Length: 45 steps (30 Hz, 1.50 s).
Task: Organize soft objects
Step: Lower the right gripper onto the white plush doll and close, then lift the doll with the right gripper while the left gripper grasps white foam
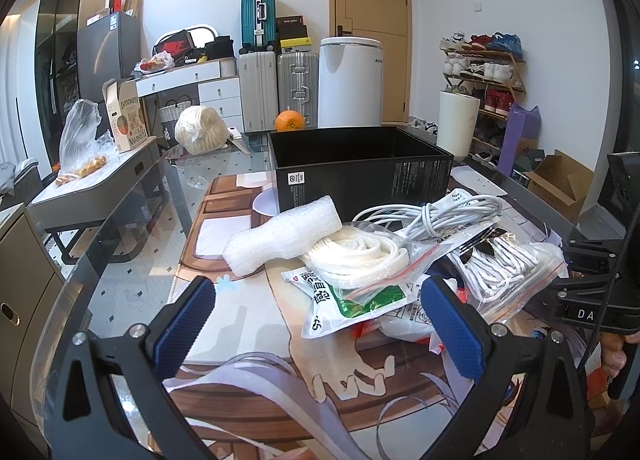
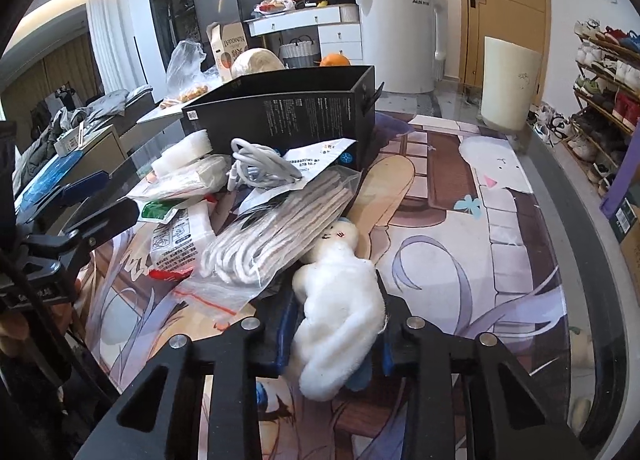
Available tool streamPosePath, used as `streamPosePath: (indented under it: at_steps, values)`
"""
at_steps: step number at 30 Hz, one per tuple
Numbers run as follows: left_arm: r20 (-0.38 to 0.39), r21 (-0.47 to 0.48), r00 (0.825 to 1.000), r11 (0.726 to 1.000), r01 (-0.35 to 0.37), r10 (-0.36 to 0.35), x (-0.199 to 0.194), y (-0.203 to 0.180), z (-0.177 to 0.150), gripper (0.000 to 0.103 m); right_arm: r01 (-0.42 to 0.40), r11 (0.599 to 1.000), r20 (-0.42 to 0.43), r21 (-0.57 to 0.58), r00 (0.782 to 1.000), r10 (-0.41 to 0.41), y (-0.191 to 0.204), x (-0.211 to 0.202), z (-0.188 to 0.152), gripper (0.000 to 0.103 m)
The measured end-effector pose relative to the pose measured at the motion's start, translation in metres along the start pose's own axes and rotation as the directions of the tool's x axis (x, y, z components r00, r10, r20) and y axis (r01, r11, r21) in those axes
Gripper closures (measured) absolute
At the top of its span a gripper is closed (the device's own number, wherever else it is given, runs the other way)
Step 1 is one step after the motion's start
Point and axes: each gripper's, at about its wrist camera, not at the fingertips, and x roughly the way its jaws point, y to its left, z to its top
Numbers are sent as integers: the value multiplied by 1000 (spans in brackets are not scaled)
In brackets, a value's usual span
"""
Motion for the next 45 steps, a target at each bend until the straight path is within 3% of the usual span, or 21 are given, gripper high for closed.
streamPosePath:
  at_steps: [18, 31, 38, 41, 45]
  values:
    - [-36, 16, 999, 1000, 13, -13, -4, 8, -4, 0, 60, 998, 164, 18, 985, -62, -14, -47, 0, 71]
    - [-80, -56, 995, 997, 61, -65, -2, 8, 12, 0, 15, 1000, 239, -25, 971, -9, -2, -62, 1, 71]
    - [-129, -76, 987, 994, 84, -94, 13, -1, 17, 0, 14, 999, 237, -41, 972, -4, 2, -61, 0, 71]
    - [-134, -84, 987, 993, 83, -93, 17, -3, 21, 2, 14, 999, 234, -43, 972, -3, 3, -61, -1, 71]
    - [-152, -80, 984, 993, 84, -95, 22, -7, 24, 11, 16, 999, 233, -44, 972, -5, 3, -61, -1, 71]
